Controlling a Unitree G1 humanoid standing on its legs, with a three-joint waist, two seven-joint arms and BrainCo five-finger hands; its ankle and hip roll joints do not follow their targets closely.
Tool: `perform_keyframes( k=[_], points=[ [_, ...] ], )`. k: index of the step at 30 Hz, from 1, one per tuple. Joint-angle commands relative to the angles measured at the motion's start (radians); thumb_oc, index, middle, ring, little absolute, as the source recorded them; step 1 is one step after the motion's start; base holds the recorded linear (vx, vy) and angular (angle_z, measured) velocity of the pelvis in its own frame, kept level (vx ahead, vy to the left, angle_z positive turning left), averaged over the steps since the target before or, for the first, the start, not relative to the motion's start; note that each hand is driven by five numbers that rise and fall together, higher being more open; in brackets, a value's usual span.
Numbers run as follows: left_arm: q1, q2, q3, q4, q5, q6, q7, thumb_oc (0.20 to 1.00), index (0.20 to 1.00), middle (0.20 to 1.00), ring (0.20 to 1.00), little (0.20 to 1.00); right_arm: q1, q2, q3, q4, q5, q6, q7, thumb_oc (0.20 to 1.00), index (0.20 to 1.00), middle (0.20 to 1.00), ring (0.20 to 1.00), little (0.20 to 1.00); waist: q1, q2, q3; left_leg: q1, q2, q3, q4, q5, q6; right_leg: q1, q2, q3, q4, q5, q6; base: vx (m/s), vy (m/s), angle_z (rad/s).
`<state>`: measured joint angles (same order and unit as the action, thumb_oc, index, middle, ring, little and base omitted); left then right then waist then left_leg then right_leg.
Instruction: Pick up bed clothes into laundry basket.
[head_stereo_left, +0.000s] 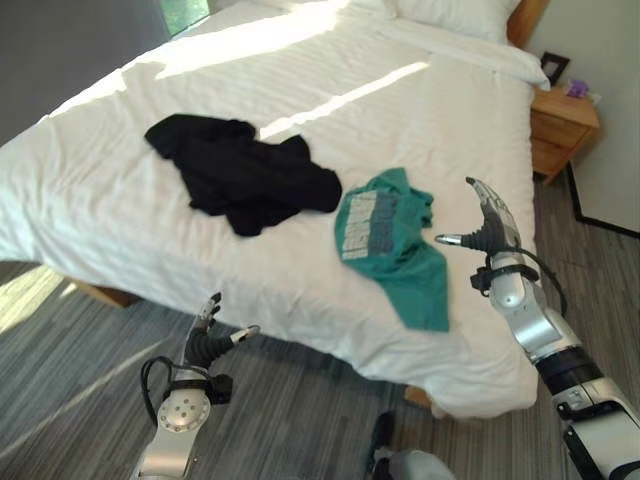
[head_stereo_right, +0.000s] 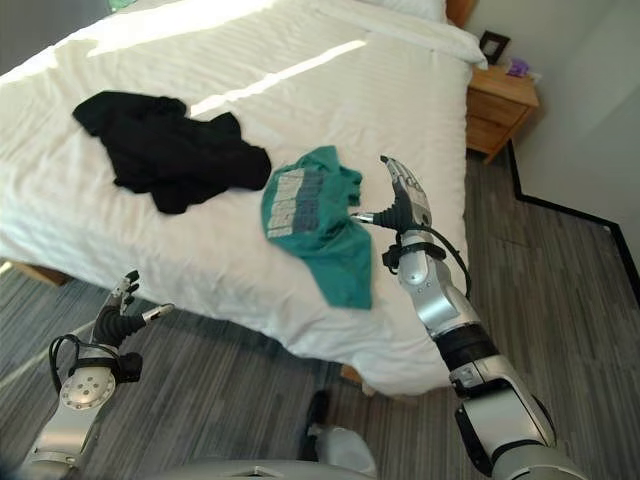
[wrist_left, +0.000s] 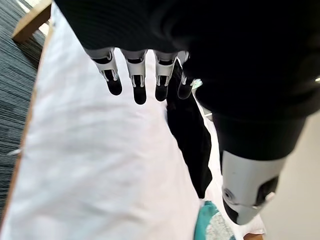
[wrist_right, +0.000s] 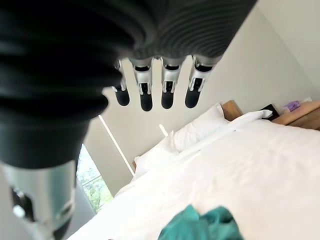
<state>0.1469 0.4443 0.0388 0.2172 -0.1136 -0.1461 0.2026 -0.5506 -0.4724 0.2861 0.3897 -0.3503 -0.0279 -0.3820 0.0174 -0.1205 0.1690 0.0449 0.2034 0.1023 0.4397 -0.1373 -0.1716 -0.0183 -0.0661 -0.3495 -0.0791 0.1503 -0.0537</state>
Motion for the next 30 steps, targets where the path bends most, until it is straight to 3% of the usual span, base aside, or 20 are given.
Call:
perform_keyframes(
  k=[1, 3, 5, 8, 11, 17, 18, 19, 20, 25, 28, 30],
  points=[
    [-0.02, 0.051, 0.029, -0.051, -0.039, -0.058, 0.054, 1.0, 1.0, 1.0, 1.0, 1.0, -0.09, -0.032, -0.006, 0.07, -0.004, -0.011, -0.076, 1.0, 1.0, 1.0, 1.0, 1.0, 0.062, -0.043, 0.057, -0.054, -0.051, -0.02, -0.146, 0.041, 0.069, 0.041, -0.067, 0.018, 0.014, -0.096, 0.158, 0.3, 0.048, -0.16],
    [-0.001, 0.057, 0.046, -0.048, -0.059, -0.078, 0.048, 1.0, 1.0, 1.0, 1.0, 1.0, -0.103, -0.021, 0.004, 0.184, 0.019, 0.001, -0.064, 1.0, 1.0, 1.0, 1.0, 1.0, 0.093, -0.011, 0.05, -0.039, -0.037, -0.023, -0.255, 0.082, 0.052, 0.068, -0.067, 0.026, 0.012, -0.113, 0.164, 0.24, 0.113, -0.26],
    [-0.012, 0.064, 0.027, -0.027, -0.036, -0.057, 0.067, 1.0, 1.0, 1.0, 1.0, 1.0, -0.123, 0.007, 0.031, 0.222, 0.024, 0.001, -0.087, 1.0, 1.0, 1.0, 1.0, 1.0, 0.087, 0.0, 0.047, -0.014, -0.021, 0.004, -0.307, 0.115, 0.04, 0.078, -0.059, 0.032, 0.01, -0.119, 0.158, 0.23, 0.086, -0.38],
    [-0.118, 0.056, -0.014, 0.099, -0.032, -0.057, 0.099, 1.0, 1.0, 1.0, 1.0, 1.0, -0.162, 0.093, 0.102, 0.434, 0.013, 0.031, -0.093, 1.0, 1.0, 1.0, 1.0, 1.0, 0.079, 0.038, 0.027, 0.048, -0.019, 0.022, -0.422, 0.143, 0.029, 0.077, -0.063, 0.023, 0.005, -0.113, 0.168, 0.17, 0.066, 0.04],
    [-0.182, 0.049, -0.04, 0.147, -0.045, -0.068, 0.116, 1.0, 1.0, 1.0, 1.0, 1.0, -0.185, 0.134, 0.14, 0.526, 0.018, 0.03, -0.08, 1.0, 1.0, 1.0, 1.0, 1.0, 0.076, 0.053, 0.033, 0.059, -0.019, 0.018, -0.462, 0.155, 0.024, 0.062, -0.065, 0.022, 0.006, -0.11, 0.173, 0.01, 0.012, 0.45],
    [-0.489, 0.066, -0.189, 0.31, -0.015, -0.091, 0.199, 1.0, 1.0, 1.0, 1.0, 1.0, -0.221, 0.231, 0.201, 0.787, 0.085, 0.044, -0.032, 1.0, 1.0, 1.0, 1.0, 1.0, 0.049, 0.113, 0.052, 0.031, -0.021, 0.006, -0.507, 0.183, 0.012, -0.004, -0.088, 0.007, 0.007, -0.096, 0.191, -0.05, 0.012, 0.26],
    [-0.531, 0.079, -0.207, 0.323, 0.003, -0.093, 0.213, 1.0, 1.0, 1.0, 1.0, 1.0, -0.231, 0.23, 0.211, 0.812, 0.089, 0.049, -0.017, 0.918, 0.918, 0.918, 0.918, 0.918, 0.043, 0.123, 0.054, 0.022, -0.022, 0.005, -0.51, 0.19, 0.01, -0.014, -0.091, 0.011, 0.008, -0.093, 0.194, -0.04, 0.021, 0.04],
    [-0.564, 0.099, -0.223, 0.325, 0.033, -0.093, 0.226, 1.0, 1.0, 1.0, 1.0, 1.0, -0.235, 0.227, 0.215, 0.822, 0.095, 0.05, -0.006, 0.589, 0.589, 0.589, 0.589, 0.589, 0.038, 0.129, 0.053, 0.014, -0.021, 0.007, -0.513, 0.193, 0.007, -0.023, -0.093, 0.012, 0.008, -0.092, 0.196, -0.04, 0.01, 0.0],
    [-0.574, 0.117, -0.222, 0.3, 0.052, -0.098, 0.232, 1.0, 1.0, 1.0, 1.0, 1.0, -0.232, 0.226, 0.225, 0.817, 0.092, 0.052, 0.003, 0.2, 0.2, 0.2, 0.2, 0.2, 0.03, 0.136, 0.055, 0.01, -0.019, 0.009, -0.516, 0.199, 0.004, -0.03, -0.094, 0.016, 0.008, -0.089, 0.198, 0.0, 0.0, 0.0],
    [-0.494, 0.188, -0.133, 0.1, 0.135, -0.107, 0.238, 1.0, 1.0, 1.0, 1.0, 1.0, -0.101, 0.172, 0.235, 0.616, 0.059, 0.024, 0.038, 0.2, 0.2, 0.2, 0.2, 0.2, -0.014, 0.153, 0.045, 0.017, -0.002, 0.035, -0.521, 0.209, -0.012, -0.034, -0.094, 0.028, 0.002, -0.091, 0.201, 0.02, -0.005, -0.08],
    [-0.431, 0.256, -0.079, 0.081, 0.253, -0.064, 0.217, 1.0, 1.0, 1.0, 1.0, 1.0, -0.013, 0.05, 0.181, 0.377, 0.057, -0.005, 0.067, 0.2, 0.2, 0.2, 0.2, 0.2, -0.048, 0.155, 0.034, 0.042, 0.012, 0.056, -0.517, 0.216, -0.019, -0.023, -0.083, 0.046, -0.002, -0.096, 0.2, 0.08, 0.001, -0.03],
    [-0.427, 0.362, -0.055, 0.126, 0.368, -0.005, 0.233, 1.0, 1.0, 1.0, 1.0, 1.0, 0.029, -0.071, 0.116, 0.147, 0.079, -0.026, 0.1, 0.2, 0.2, 0.2, 0.2, 0.2, -0.078, 0.152, 0.027, 0.066, 0.023, 0.082, -0.512, 0.22, -0.023, -0.014, -0.071, 0.067, -0.003, -0.098, 0.201, 0.13, 0.038, -0.22]
  ],
)
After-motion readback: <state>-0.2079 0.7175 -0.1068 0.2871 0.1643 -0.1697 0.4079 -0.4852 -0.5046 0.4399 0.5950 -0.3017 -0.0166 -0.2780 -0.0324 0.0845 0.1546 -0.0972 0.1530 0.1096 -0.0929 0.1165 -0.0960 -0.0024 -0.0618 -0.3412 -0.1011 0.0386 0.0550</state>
